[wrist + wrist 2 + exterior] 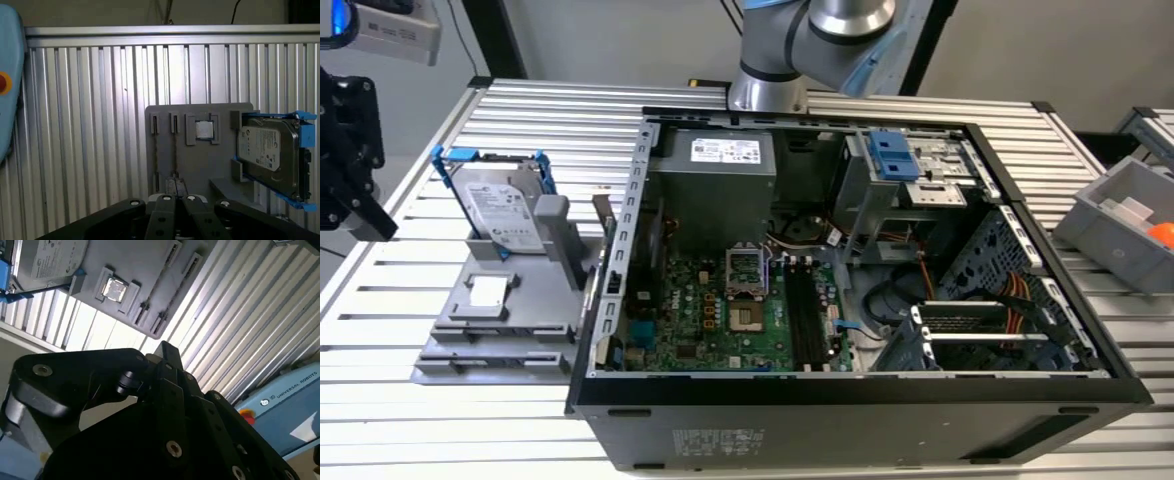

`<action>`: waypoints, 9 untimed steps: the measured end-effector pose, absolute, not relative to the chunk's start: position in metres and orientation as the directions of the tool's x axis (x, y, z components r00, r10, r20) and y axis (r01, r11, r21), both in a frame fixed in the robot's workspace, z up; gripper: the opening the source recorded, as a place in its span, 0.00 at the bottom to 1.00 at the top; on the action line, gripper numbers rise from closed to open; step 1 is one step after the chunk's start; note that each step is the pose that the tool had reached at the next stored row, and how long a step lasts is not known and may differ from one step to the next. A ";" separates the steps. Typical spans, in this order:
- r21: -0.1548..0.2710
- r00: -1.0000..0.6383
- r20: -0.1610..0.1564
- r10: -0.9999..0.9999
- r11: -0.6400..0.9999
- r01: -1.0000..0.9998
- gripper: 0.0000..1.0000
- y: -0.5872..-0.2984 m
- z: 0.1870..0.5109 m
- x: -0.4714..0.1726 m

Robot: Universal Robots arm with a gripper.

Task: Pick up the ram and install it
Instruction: 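Pick up the ram and move it above insertion slot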

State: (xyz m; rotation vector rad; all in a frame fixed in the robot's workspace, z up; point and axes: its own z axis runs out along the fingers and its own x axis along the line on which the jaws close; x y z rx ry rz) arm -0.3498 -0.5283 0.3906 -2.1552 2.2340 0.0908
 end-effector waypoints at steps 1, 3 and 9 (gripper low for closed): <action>0.017 -0.018 -0.067 -0.998 0.017 -1.000 0.00 -0.528 0.391 -0.350; 0.017 0.018 -0.067 -0.998 -0.019 -1.000 0.00 -0.528 0.391 -0.350; 0.017 0.108 -0.067 -0.992 -0.110 -0.994 0.00 -0.528 0.390 -0.350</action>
